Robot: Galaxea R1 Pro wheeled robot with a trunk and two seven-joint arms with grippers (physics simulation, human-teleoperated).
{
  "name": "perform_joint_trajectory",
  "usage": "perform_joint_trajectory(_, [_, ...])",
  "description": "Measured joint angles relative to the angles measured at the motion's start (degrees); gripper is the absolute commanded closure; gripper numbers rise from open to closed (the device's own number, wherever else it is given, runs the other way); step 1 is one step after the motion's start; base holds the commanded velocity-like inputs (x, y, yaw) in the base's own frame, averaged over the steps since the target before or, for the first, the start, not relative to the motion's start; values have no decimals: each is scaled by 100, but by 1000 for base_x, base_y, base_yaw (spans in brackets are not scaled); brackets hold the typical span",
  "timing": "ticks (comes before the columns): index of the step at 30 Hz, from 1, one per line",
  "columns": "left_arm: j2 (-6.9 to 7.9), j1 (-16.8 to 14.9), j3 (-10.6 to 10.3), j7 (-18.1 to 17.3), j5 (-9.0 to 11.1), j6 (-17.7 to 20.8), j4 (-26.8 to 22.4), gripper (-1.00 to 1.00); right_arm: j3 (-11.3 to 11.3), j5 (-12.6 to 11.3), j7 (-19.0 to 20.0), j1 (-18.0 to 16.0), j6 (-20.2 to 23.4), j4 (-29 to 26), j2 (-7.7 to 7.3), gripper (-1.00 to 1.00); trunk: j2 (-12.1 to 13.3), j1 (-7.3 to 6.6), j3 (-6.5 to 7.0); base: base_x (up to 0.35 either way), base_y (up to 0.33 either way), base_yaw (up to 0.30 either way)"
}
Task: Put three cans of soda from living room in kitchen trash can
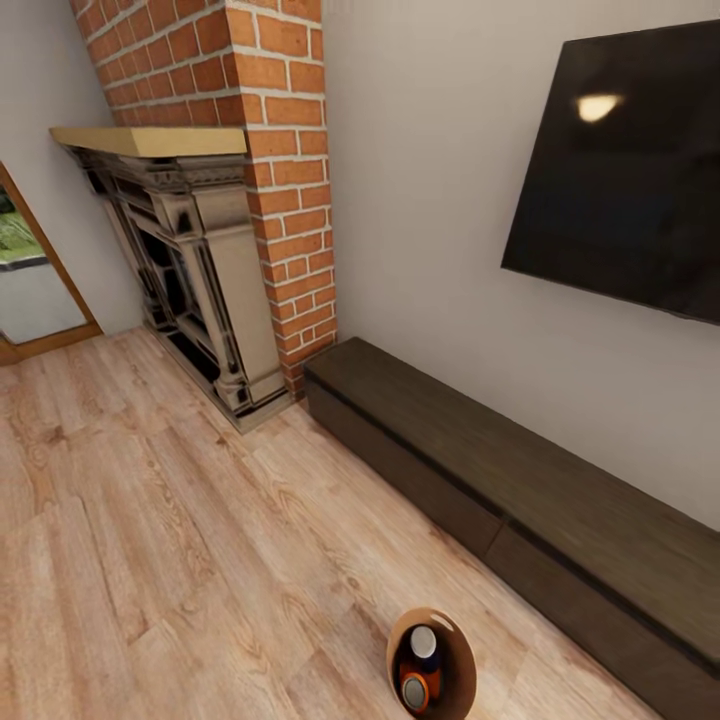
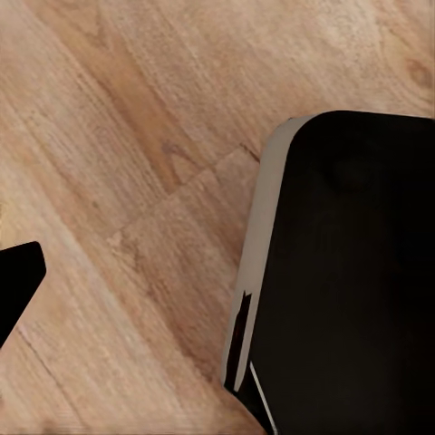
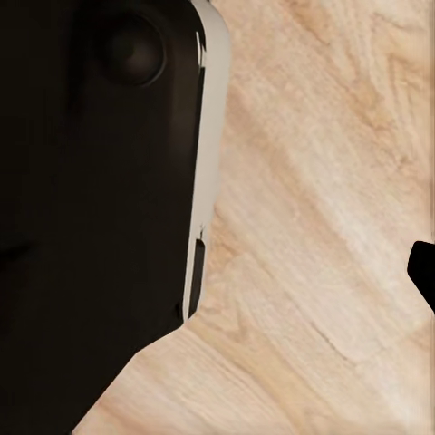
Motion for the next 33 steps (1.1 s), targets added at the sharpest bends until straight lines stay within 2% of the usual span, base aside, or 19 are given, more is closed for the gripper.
perform_joint_trajectory(5, [4, 0, -1, 0, -4, 35, 1, -100, -13, -7, -7, 1, -5, -14, -33, -100, 201, -110, 90, 0, 0, 0])
perform_joint_trajectory(8, [8, 0, 2, 0, -7, 110, 1, -100, -114, -12, -8, 1, -9, -35, -35, -100, 321, -176, 144, 0, 0, 0])
perform_joint_trajectory(14, [29, 0, 13, 0, -2, 519, 1, -100, -323, -6, -8, 1, -19, -63, -4, -100, 561, -307, 251, 0, 0, 0])
perform_joint_trajectory(21, [85, -14, 32, 13, 32, 946, -6, -100, -348, -10, -8, 1, -25, -71, 2, -100, 842, -461, 377, 0, 0, 0])
perform_joint_trajectory(33, [105, -51, 43, 359, 52, 1049, -23, -100, -351, -14, -9, 1, -30, -76, 2, -100, 1324, -725, 592, 0, 0, 0])
